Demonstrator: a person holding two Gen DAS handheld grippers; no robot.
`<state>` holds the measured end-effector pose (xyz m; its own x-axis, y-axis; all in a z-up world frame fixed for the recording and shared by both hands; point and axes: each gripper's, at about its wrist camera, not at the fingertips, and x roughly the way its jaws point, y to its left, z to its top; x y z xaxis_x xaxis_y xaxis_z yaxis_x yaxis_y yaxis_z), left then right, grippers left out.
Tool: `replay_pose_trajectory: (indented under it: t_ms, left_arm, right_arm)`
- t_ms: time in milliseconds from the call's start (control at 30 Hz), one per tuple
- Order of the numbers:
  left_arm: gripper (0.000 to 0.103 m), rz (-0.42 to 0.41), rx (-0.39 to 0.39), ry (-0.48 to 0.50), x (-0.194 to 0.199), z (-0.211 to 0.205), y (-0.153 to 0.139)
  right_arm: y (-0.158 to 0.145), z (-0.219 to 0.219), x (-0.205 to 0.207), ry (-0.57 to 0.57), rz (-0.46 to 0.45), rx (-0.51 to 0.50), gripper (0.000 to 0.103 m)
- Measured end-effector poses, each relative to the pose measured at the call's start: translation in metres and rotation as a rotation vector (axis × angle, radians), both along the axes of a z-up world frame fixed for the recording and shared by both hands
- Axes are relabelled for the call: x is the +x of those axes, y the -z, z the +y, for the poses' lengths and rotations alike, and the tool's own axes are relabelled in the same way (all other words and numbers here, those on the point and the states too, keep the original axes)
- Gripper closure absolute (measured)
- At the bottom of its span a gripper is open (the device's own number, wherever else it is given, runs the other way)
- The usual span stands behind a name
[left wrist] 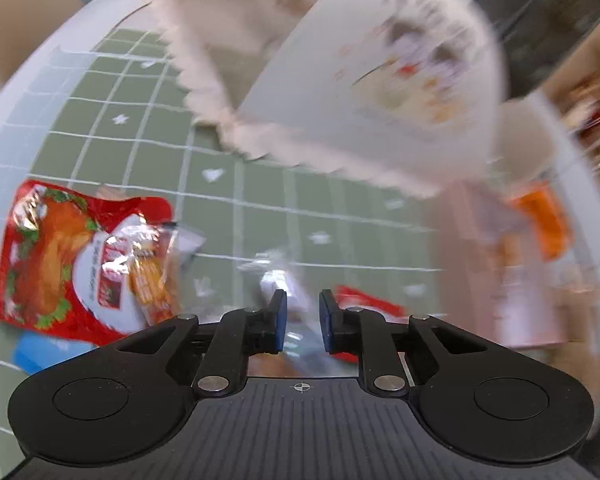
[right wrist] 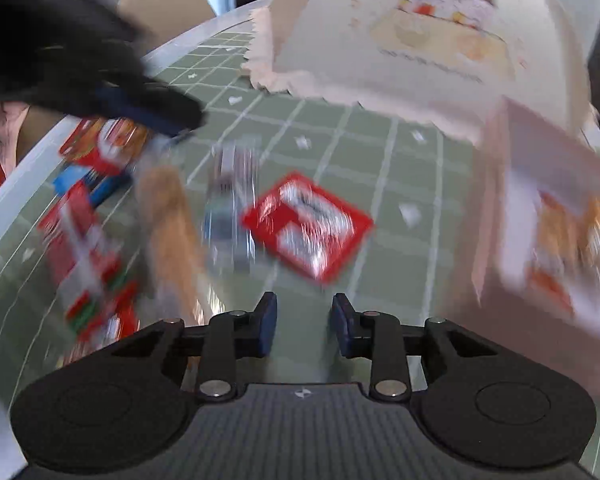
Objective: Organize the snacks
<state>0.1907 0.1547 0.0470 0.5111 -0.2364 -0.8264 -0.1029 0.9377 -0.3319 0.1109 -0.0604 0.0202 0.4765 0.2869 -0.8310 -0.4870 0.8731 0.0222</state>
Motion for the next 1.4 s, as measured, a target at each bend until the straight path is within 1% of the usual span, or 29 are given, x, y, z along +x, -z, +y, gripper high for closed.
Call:
replay_pose_trajectory:
  t_ms: [67, 100, 133, 167, 200, 233, 267, 300, 367, 400, 467, 500, 533, 600, 667, 767, 833, 967, 1067, 1100, 1133, 1167, 1200, 1300, 1333, 1367, 1400]
  left_arm:
    - [0.083, 0.036, 0.085, -0.029, 0.013, -0.007, 0.009]
    - [0.083, 0.054, 0.097, -0.046, 0.017, -0.01, 0.014]
    - [0.083, 0.066, 0.087, -0.059, 0.019, -0.01, 0.019]
    - [0.08, 0.08, 0.06, -0.063, 0.021, -0.013, 0.023]
    - [0.078, 0.087, 0.041, -0.053, 0.023, -0.019, 0.027]
    - [0.068, 0.08, 0.028, -0.036, 0.024, -0.026, 0.029]
    - [0.062, 0.062, 0.051, -0.003, 0.024, -0.037, 0.028]
    - [0.061, 0.052, 0.096, 0.035, 0.025, -0.048, 0.027]
    - [0.06, 0.032, 0.188, 0.111, 0.024, -0.071, 0.026]
    - [0.06, 0.022, 0.217, 0.145, 0.024, -0.08, 0.026]
    - [0.06, -0.003, 0.279, 0.211, 0.022, -0.095, 0.026]
    - [0.061, -0.02, 0.309, 0.227, 0.018, -0.101, 0.027]
    - [0.061, -0.033, 0.314, 0.235, 0.013, -0.103, 0.027]
    - [0.061, -0.043, 0.277, 0.264, -0.001, -0.106, 0.029]
    - [0.062, -0.055, 0.244, 0.302, -0.023, -0.109, 0.028]
    - [0.062, -0.063, 0.222, 0.341, -0.061, -0.11, 0.027]
    - [0.062, -0.062, 0.204, 0.344, -0.084, -0.108, 0.027]
    - [0.062, -0.052, 0.188, 0.262, -0.123, -0.094, 0.025]
    - [0.062, -0.048, 0.163, 0.201, -0.138, -0.085, 0.024]
    - [0.062, -0.048, 0.157, 0.193, -0.142, -0.082, 0.023]
    - [0.062, -0.047, 0.154, 0.19, -0.144, -0.081, 0.022]
    - [0.061, -0.047, 0.155, 0.19, -0.147, -0.079, 0.022]
    - [0.061, -0.048, 0.158, 0.193, -0.149, -0.079, 0.021]
    - [0.061, -0.059, 0.168, 0.207, -0.153, -0.079, 0.022]
    - [0.061, -0.062, 0.169, 0.211, -0.153, -0.08, 0.022]
    - [0.061, -0.065, 0.168, 0.213, -0.154, -0.08, 0.022]
    - [0.061, -0.068, 0.165, 0.214, -0.154, -0.079, 0.022]
  right_arm:
    - [0.0, -0.018, -0.016, 0.025, -0.002, 0.006, 0.073]
    - [0.001, -0.023, -0.021, 0.036, -0.007, 0.005, 0.073]
    - [0.002, -0.029, -0.029, 0.043, -0.014, 0.004, 0.073]
    - [0.002, -0.036, -0.035, 0.052, -0.021, 0.005, 0.073]
    - [0.003, -0.043, -0.041, 0.059, -0.026, 0.01, 0.07]
    - [0.003, -0.049, -0.045, 0.066, -0.029, 0.014, 0.067]
    - [0.003, -0.054, -0.049, 0.076, -0.032, 0.018, 0.061]
    - [0.004, -0.058, -0.052, 0.086, -0.036, 0.021, 0.055]
    - [0.005, -0.066, -0.06, 0.102, -0.051, 0.026, 0.05]
    - [0.006, -0.068, -0.062, 0.107, -0.059, 0.03, 0.048]
    - [0.007, -0.071, -0.067, 0.114, -0.072, 0.034, 0.046]
    - [0.006, -0.072, -0.068, 0.114, -0.073, 0.034, 0.046]
    - [0.005, -0.073, -0.069, 0.113, -0.07, 0.034, 0.046]
    - [0.002, -0.078, -0.068, 0.122, -0.068, 0.045, 0.046]
    - [-0.005, -0.086, -0.066, 0.151, -0.09, 0.094, 0.046]
    - [-0.013, -0.097, -0.057, 0.174, -0.099, 0.155, 0.046]
    - [-0.014, -0.096, -0.047, 0.168, -0.094, 0.17, 0.046]
    - [-0.011, -0.07, -0.027, 0.152, -0.078, 0.168, 0.046]
    - [-0.001, -0.038, -0.008, 0.229, -0.058, 0.16, 0.046]
    - [0.002, -0.028, -0.002, 0.258, -0.068, 0.155, 0.043]
    - [0.003, -0.018, 0.001, 0.29, -0.107, 0.144, 0.043]
    - [0.006, -0.009, 0.005, 0.309, -0.124, 0.126, 0.043]
    - [0.007, -0.002, 0.01, 0.317, -0.136, 0.109, 0.039]
    - [0.01, 0.016, 0.019, 0.314, -0.17, 0.055, 0.038]
    - [0.009, 0.017, 0.021, 0.304, -0.167, 0.057, 0.038]
    - [0.008, 0.016, 0.021, 0.294, -0.162, 0.056, 0.043]
    - [0.006, 0.014, 0.02, 0.284, -0.162, 0.052, 0.058]
